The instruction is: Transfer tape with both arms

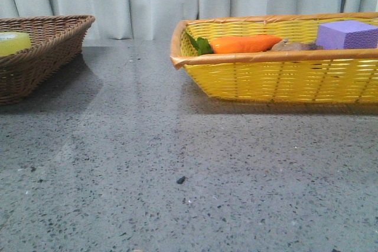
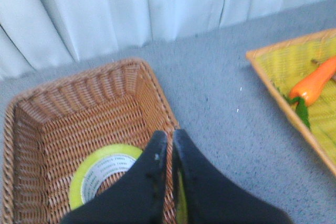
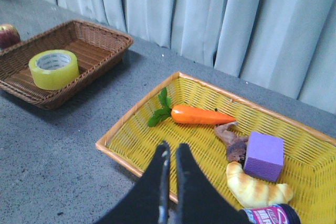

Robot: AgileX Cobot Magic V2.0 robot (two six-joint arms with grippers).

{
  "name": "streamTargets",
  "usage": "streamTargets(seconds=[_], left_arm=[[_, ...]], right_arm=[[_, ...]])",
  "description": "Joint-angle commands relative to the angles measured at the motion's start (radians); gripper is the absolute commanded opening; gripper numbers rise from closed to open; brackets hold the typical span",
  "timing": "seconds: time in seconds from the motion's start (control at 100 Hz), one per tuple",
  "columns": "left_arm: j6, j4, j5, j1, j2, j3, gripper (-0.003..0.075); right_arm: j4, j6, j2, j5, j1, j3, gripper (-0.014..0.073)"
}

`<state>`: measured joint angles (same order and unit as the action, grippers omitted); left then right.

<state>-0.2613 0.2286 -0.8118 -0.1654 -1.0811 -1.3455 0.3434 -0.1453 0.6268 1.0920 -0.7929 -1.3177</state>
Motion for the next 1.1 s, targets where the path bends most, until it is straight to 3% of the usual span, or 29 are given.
streamTargets(seconds=[0.0, 0.21, 0.48, 0.68, 0.88, 1.09], left_arm=[[0.001, 0.023, 0.073, 0.002, 0.096, -0.001, -0.002], [0.001, 0.023, 0.165, 0.002, 0.283, 0.176, -0.002], [0.001, 0.023, 0.292, 0.002, 0.582, 0.524, -0.002], [0.001, 0.023, 0.378, 0.002, 0.83, 0.784, -0.002], [0.001, 0.023, 0.384, 0.002, 1.054, 0.928, -0.002], [0.001, 0.023, 0.367, 0.002, 1.098, 0.986, -0.002]], right_arm=[[0.036, -0.012, -0.057, -0.149, 0.005, 0.075, -0.0074], [0.058, -0.07, -0.198, -0.307, 0.005, 0.305, -0.0074], [0.126, -0.107, -0.327, -0.497, 0.005, 0.581, -0.0074], [0.312, -0.279, -0.392, -0.552, 0.005, 0.731, -0.0074], [0.513, -0.406, -0.458, -0.574, 0.005, 0.82, -0.0074], [0.544, -0.416, -0.509, -0.527, 0.005, 0.848, -0.0074]])
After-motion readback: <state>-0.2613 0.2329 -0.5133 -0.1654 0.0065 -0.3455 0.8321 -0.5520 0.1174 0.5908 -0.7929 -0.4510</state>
